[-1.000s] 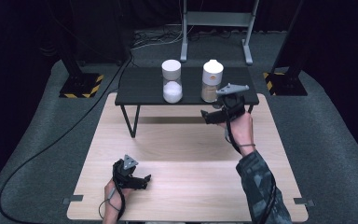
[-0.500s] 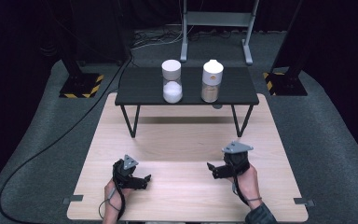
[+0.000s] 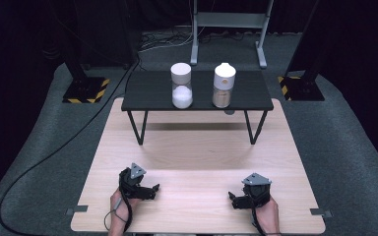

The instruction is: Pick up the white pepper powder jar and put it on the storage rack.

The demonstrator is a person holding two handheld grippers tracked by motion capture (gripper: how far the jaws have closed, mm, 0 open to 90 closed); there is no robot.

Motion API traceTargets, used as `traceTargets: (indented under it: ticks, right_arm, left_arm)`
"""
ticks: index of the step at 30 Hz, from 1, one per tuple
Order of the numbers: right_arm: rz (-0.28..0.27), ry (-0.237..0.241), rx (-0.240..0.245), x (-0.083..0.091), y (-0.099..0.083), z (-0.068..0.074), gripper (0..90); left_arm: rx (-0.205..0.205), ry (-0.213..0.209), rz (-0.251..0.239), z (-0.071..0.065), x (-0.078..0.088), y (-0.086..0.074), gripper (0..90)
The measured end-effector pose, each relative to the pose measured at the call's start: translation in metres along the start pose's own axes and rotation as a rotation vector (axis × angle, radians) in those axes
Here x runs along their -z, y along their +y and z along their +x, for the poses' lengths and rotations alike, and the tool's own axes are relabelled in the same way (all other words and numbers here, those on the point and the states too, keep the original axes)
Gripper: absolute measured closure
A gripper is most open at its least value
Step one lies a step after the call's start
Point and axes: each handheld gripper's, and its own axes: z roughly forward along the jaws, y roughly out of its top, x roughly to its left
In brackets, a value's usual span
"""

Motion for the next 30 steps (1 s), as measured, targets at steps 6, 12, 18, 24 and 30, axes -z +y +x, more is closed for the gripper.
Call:
traceTargets:
  ticks: [6, 12, 18, 24, 30]
  right_arm:
    - [0.002, -0.006, -0.016, 0.0006, -0.0006, -0.0003, 0.0]
    - [-0.001, -0.023, -0.028, 0.0009, -0.0013, 0.0018, 0.0]
    - [0.004, -0.014, -0.035, 0.0006, -0.0005, -0.0003, 0.0]
    - [0.004, -0.011, -0.033, 0.0005, -0.0005, -0.0009, 0.0]
    - [0.001, -0.001, -0.053, 0.0014, -0.0019, -0.0046, 0.0]
  left_arm:
    - [0.001, 0.0, -0.001, 0.0, -0.0001, -0.0002, 1.1]
    - [0.0, 0.0, -0.001, -0.0002, 0.0, -0.0003, 1.2]
    - [0.001, 0.0, -0.001, -0.0001, 0.0, -0.0003, 1.2]
    - [0.0, 0.001, -0.002, -0.0004, 0.0, -0.0005, 1.2]
    - [-0.002, -0.005, 0.0, 0.0004, -0.0001, -0.0002, 1.0]
